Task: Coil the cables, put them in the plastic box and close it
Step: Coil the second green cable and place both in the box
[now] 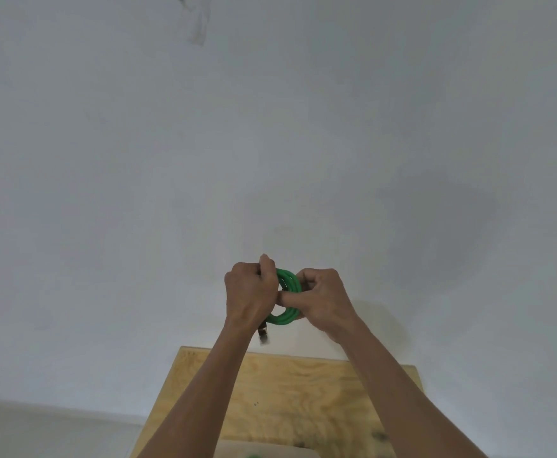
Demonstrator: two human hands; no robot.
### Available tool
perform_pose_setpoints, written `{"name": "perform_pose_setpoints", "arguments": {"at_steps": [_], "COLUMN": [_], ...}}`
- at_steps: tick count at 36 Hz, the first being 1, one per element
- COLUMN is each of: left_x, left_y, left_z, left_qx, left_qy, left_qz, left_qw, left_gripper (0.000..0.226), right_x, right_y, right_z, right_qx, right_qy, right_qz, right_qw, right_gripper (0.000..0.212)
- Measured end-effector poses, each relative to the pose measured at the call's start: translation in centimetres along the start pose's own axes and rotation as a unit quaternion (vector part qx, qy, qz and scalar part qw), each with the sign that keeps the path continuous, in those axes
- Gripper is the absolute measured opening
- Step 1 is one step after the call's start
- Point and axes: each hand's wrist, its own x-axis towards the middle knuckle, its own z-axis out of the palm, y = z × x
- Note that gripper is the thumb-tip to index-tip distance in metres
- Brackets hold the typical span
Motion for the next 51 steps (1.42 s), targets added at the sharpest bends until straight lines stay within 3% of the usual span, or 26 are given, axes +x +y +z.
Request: {"name": "perform_pose_setpoints", "arguments": {"at_steps": [5, 11, 14, 17, 27, 29, 35, 47, 51], "left_x": [-0.1, 0.3, 0.2, 0.1, -0.6, -0.5, 0.3, -0.1, 0.3], "left_y": [-0.4, 0.1, 0.8, 1.1, 1.0, 0.8, 0.7, 0.2, 0.0], "left_z": [0.0, -0.7, -0.5, -0.2, 0.6, 0.4, -0.7, -0.2, -0.6], "left_qx": [0.011, 0.018, 0.026, 0.019, 0.008, 0.009, 0.017, 0.007, 0.002], "left_qy": [-0.007, -0.019, -0.036, -0.04, -0.052, -0.047, -0.036, -0.054, -0.04], "left_qz": [0.001, 0.022, 0.044, 0.04, 0.01, 0.011, 0.03, 0.028, 0.01], "left_qw": [1.0, 0.999, 0.998, 0.998, 0.999, 0.999, 0.999, 0.998, 0.999], "left_gripper": [0.057, 0.06, 0.06, 0.059, 0.057, 0.056, 0.061, 0.066, 0.066], "right_x": [-0.5, -0.8, -0.6, -0.7, -0.7, -0.9, -1.4, -1.0, -1.3], "right_y": [0.7, 0.1, 0.0, 0.2, 1.1, 1.0, 0.2, 1.0, 0.7], "right_z": [1.1, -0.9, -1.9, -1.8, -0.3, -0.3, -1.4, 0.0, -0.3], "right_qx": [-0.055, 0.095, 0.123, 0.126, 0.024, 0.027, 0.1, 0.066, 0.13], "right_qy": [0.061, -0.119, -0.152, -0.1, 0.05, 0.039, -0.106, 0.014, -0.039], "right_qz": [-0.029, 0.032, 0.043, 0.033, -0.014, -0.013, 0.019, -0.018, 0.025], "right_qw": [0.996, 0.988, 0.98, 0.987, 0.998, 0.999, 0.989, 0.998, 0.99], "right_gripper": [0.028, 0.027, 0.031, 0.02, 0.032, 0.028, 0.021, 0.024, 0.028]}}
